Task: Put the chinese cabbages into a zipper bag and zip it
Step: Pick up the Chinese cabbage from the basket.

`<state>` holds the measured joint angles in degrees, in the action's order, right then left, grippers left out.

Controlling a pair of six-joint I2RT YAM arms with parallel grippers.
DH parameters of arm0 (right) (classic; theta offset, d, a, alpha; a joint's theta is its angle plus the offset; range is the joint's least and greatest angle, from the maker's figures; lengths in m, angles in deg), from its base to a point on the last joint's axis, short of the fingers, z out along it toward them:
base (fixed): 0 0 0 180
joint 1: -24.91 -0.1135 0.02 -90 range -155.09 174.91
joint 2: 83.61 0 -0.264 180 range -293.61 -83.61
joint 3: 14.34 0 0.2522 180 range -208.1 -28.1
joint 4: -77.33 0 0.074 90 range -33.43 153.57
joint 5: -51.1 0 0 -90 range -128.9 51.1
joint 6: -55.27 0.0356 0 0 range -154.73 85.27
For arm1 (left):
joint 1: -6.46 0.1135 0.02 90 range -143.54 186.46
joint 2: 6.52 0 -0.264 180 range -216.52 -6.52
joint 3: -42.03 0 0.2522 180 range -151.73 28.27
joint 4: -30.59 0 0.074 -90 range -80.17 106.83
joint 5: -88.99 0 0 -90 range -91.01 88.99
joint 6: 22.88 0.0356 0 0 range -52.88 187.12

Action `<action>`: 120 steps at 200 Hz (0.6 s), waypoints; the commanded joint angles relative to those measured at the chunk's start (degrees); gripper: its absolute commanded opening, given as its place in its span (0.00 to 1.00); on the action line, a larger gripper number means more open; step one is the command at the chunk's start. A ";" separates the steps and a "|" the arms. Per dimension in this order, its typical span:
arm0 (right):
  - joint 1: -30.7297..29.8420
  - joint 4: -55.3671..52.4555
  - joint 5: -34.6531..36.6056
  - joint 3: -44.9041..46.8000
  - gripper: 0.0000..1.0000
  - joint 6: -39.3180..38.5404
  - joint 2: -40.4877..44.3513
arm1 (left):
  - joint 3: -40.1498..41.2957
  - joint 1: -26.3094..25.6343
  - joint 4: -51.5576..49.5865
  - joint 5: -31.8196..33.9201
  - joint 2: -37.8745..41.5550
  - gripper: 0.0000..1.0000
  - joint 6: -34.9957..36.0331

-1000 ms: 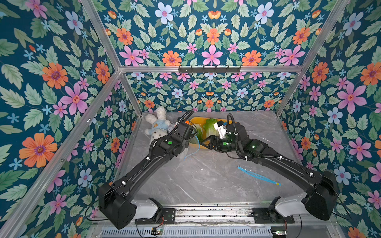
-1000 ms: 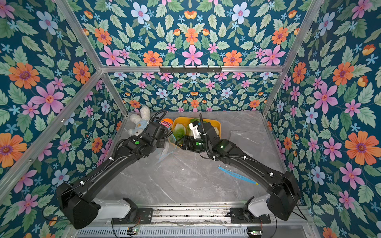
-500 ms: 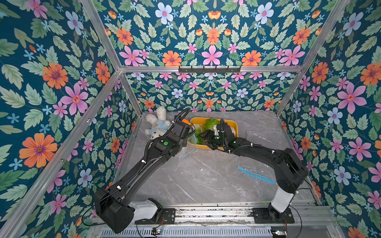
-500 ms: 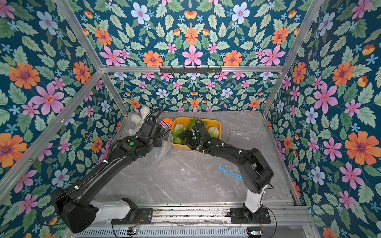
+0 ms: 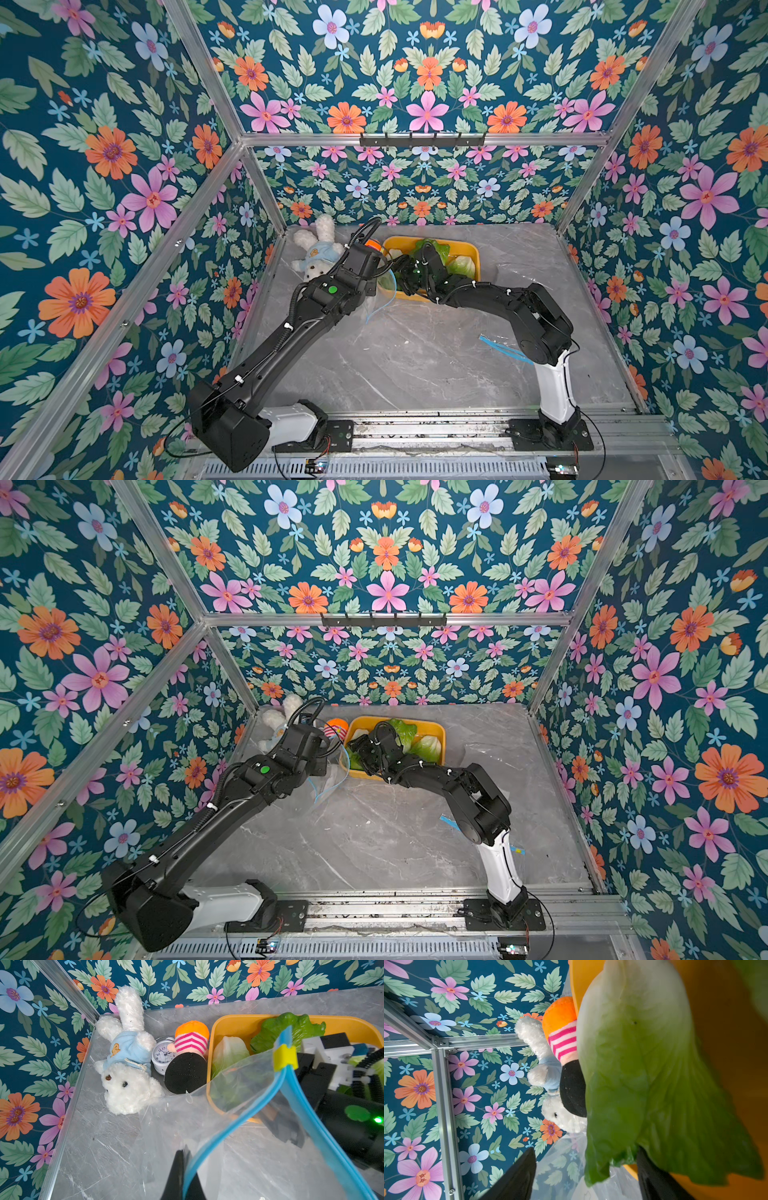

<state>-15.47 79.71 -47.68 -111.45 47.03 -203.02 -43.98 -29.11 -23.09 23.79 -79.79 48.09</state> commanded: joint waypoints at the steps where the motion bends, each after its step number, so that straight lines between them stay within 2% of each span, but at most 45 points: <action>1: -0.68 0.68 3.19 1.54 0.71 4.08 0.24 | -0.09 0.15 0.66 -0.28 0.13 0.00 0.15; 62: -3.84 -1.02 8.18 9.36 0.74 3.02 10.37 | 1.30 0.15 0.12 1.13 1.79 0.00 -0.11; 97: -4.25 0.55 6.61 7.85 0.74 5.61 7.03 | 2.02 0.25 -0.56 2.10 2.76 0.00 -0.48; 120: -4.40 -2.21 8.67 4.23 0.74 4.58 4.60 | 1.93 0.24 -0.60 1.58 3.13 0.00 -0.81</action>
<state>-19.71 78.18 -41.14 -104.70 49.91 -196.92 -41.93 -28.91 -23.60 24.62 -77.08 47.87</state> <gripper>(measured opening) 0.742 0.049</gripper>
